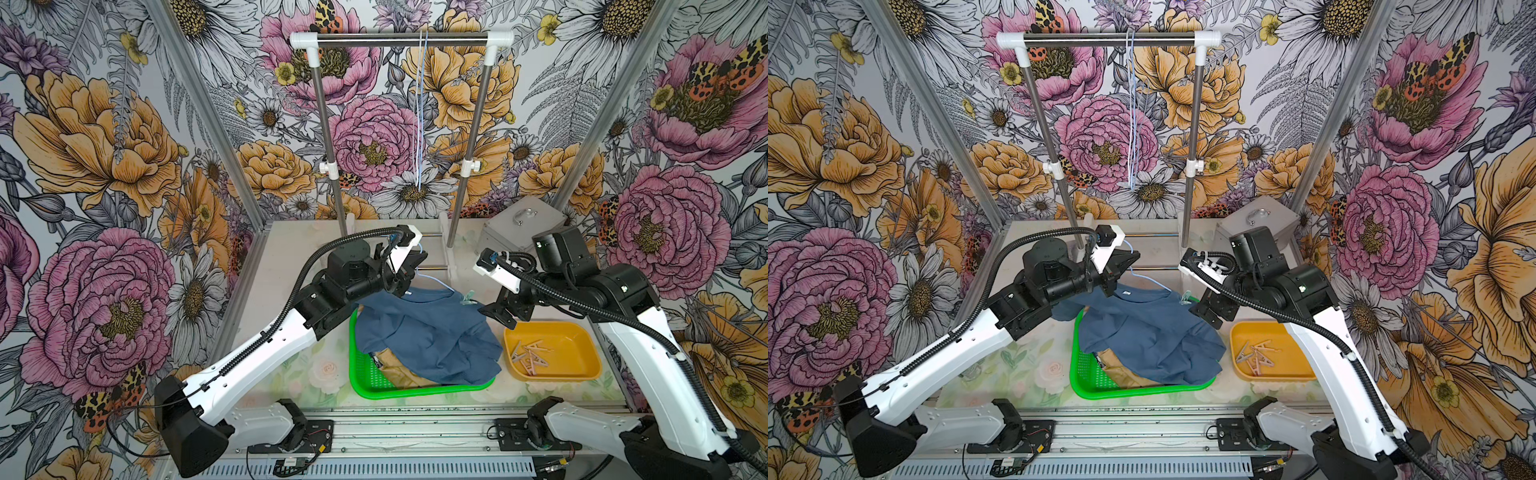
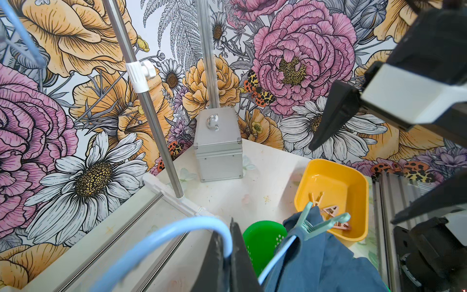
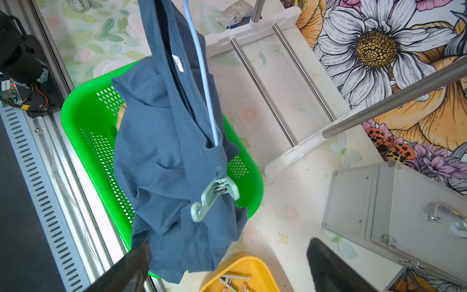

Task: Remove the clothespins securing t-shirts to the hanger
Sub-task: Remove the clothespin from the hanger.

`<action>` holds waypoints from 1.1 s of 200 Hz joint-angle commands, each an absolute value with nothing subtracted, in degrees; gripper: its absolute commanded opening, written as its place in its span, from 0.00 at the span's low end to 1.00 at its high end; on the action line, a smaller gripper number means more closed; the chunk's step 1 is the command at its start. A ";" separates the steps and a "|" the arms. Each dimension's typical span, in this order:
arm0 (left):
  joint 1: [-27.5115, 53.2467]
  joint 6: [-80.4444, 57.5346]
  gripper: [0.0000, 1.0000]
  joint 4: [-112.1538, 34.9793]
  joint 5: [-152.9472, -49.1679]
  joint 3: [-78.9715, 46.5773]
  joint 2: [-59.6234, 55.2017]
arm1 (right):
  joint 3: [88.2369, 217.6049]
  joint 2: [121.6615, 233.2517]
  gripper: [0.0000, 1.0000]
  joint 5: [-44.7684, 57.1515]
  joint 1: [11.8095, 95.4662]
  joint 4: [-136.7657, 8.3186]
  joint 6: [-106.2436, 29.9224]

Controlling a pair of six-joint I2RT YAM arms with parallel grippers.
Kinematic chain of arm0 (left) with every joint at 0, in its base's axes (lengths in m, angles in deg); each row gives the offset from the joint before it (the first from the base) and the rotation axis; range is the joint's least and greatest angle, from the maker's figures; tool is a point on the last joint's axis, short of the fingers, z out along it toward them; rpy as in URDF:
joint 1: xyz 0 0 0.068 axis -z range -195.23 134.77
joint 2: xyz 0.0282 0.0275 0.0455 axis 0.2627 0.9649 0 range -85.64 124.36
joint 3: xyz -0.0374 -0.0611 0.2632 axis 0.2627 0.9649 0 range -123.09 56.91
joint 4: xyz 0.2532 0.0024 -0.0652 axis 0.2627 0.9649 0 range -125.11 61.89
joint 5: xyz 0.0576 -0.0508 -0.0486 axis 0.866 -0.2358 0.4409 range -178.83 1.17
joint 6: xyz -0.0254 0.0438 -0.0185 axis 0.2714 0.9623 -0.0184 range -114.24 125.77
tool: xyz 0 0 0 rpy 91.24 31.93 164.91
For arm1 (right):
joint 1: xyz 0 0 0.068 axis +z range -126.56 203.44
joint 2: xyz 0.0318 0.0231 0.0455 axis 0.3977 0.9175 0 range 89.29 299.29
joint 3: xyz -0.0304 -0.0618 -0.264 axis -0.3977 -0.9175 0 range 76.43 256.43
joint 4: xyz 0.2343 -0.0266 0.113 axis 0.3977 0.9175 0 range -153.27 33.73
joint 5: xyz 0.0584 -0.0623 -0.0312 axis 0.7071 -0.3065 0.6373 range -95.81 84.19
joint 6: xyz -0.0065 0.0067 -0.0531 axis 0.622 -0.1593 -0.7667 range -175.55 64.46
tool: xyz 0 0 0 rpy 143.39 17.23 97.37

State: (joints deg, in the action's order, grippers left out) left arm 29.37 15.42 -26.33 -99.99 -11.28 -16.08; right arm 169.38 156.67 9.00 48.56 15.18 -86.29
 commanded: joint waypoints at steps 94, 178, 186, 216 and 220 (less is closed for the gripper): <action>30.03 15.87 0.00 -28.49 -100.25 -10.51 -18.64 | 170.34 163.75 0.93 6.81 52.47 15.27 -89.94; 30.02 15.87 0.00 -28.52 -100.08 -10.52 -18.56 | 171.30 166.58 0.66 6.58 53.43 15.30 -89.92; 30.03 15.79 0.00 -28.59 -100.08 -10.52 -18.57 | 171.26 166.73 0.64 6.51 53.54 15.29 -89.91; 30.03 15.79 0.00 -28.53 -100.08 -10.57 -18.48 | 171.37 167.03 0.55 6.06 53.69 15.35 -89.65; 30.03 15.80 0.00 -28.56 -100.00 -10.51 -18.48 | 171.51 167.12 0.54 6.06 53.74 15.38 -89.65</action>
